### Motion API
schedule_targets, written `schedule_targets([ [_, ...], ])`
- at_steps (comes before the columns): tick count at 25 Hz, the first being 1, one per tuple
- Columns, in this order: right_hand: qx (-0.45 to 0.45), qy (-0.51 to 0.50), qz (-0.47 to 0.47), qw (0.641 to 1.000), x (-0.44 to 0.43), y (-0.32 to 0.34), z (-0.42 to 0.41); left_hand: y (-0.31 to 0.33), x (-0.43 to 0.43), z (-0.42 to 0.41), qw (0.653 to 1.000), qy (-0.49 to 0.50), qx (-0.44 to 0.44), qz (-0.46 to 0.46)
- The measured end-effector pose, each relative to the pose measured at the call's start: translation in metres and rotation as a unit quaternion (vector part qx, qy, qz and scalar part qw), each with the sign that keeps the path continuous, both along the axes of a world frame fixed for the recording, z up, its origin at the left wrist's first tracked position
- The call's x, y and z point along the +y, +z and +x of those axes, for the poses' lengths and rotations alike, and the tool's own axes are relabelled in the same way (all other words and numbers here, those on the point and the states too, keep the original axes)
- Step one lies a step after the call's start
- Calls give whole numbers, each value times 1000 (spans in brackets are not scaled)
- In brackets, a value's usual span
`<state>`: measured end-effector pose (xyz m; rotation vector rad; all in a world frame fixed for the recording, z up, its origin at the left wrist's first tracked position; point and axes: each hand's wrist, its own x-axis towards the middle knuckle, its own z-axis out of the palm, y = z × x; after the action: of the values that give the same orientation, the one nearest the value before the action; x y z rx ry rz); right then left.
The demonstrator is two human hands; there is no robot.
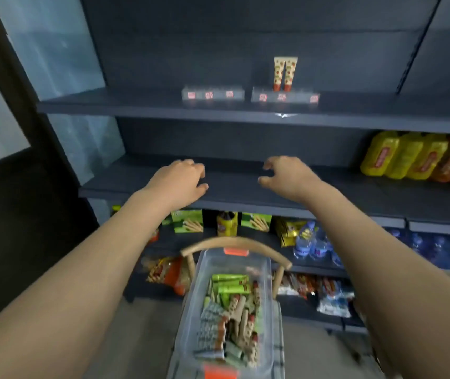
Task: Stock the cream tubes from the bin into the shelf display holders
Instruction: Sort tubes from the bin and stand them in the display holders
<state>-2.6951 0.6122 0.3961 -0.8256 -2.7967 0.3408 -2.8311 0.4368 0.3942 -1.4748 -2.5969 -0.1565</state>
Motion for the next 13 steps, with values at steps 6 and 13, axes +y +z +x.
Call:
schedule_targets([
  [6,-57,-7,-65,996,-52,-95,12,-99,-43,21,996,-2,-88,-17],
  [13,-167,-43,-147,974,-79,-228,-5,-230,-49,-7,977,-64,-178,-97],
])
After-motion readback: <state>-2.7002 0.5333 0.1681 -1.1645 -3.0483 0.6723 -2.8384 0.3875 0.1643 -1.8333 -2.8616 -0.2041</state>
